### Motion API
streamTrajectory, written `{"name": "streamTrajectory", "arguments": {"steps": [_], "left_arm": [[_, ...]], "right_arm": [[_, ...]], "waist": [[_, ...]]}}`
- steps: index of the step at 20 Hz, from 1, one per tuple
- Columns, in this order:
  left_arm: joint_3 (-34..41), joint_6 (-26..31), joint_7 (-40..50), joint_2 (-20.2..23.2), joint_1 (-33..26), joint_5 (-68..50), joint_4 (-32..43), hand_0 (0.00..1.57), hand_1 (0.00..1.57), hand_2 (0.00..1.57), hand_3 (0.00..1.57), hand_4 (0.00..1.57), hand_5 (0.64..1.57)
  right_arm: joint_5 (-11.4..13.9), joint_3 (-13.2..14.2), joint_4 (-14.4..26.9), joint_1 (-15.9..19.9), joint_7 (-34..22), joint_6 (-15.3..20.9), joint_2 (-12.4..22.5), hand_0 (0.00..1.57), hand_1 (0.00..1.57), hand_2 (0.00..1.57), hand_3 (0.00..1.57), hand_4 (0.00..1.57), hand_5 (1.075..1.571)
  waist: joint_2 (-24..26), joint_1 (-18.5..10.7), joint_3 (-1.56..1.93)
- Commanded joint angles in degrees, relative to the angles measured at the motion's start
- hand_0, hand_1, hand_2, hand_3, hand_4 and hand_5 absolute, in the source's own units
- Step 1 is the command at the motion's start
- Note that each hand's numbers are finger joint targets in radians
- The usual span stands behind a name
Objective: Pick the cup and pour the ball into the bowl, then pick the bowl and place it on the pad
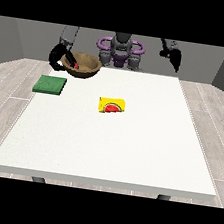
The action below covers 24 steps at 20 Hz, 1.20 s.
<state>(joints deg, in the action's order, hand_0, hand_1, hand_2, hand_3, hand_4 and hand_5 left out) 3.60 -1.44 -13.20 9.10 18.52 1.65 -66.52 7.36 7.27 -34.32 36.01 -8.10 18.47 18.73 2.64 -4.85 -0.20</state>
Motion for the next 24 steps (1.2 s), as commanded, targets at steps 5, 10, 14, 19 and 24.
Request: {"name": "streamTrajectory", "arguments": {"steps": [5, 10, 14, 19, 24], "left_arm": [[2.8, 2.6, -3.5, 2.5, -3.7, -1.2, 2.0, 0.00, 0.00, 0.00, 0.00, 1.02, 1.424], [4.4, 5.6, -4.1, 4.6, -1.0, -3.4, -1.7, 0.00, 0.00, 0.00, 0.00, 1.15, 1.463], [12.6, 12.3, -2.0, 13.3, 0.7, -10.7, -0.8, 0.00, 0.00, 0.00, 0.00, 1.31, 1.525], [22.8, 19.3, -4.9, 25.5, 3.0, -16.9, 5.1, 0.00, 0.00, 0.00, 0.00, 1.29, 1.571], [26.2, 22.7, -8.3, 28.1, 4.1, -19.8, 10.5, 0.00, 0.00, 0.00, 0.00, 1.23, 1.566]], "right_arm": [[-2.2, 2.0, -6.1, -0.2, -7.0, -5.2, 4.4, 1.57, 1.57, 1.57, 0.75, 0.79, 1.570], [-3.9, 5.6, -5.0, -3.9, 1.6, -7.5, 7.7, 1.57, 1.57, 1.57, 0.68, 0.79, 1.570], [-4.6, 7.0, -4.4, -7.0, 4.3, -12.5, 13.3, 1.57, 1.57, 1.57, 0.00, 0.91, 1.571], [-6.3, 10.0, -5.1, -5.9, 7.4, -11.8, 15.4, 1.57, 1.57, 1.57, 0.00, 0.87, 1.570], [-7.4, 11.9, -4.2, -5.3, 12.6, -9.8, 13.4, 1.57, 1.57, 1.57, 0.00, 0.79, 1.567]], "waist": [[-0.5, 3.3, 0.19], [-6.0, 0.4, 0.22], [-6.1, 0.6, 0.24], [-11.5, -0.2, 0.19], [-16.0, 0.4, 0.21]]}}
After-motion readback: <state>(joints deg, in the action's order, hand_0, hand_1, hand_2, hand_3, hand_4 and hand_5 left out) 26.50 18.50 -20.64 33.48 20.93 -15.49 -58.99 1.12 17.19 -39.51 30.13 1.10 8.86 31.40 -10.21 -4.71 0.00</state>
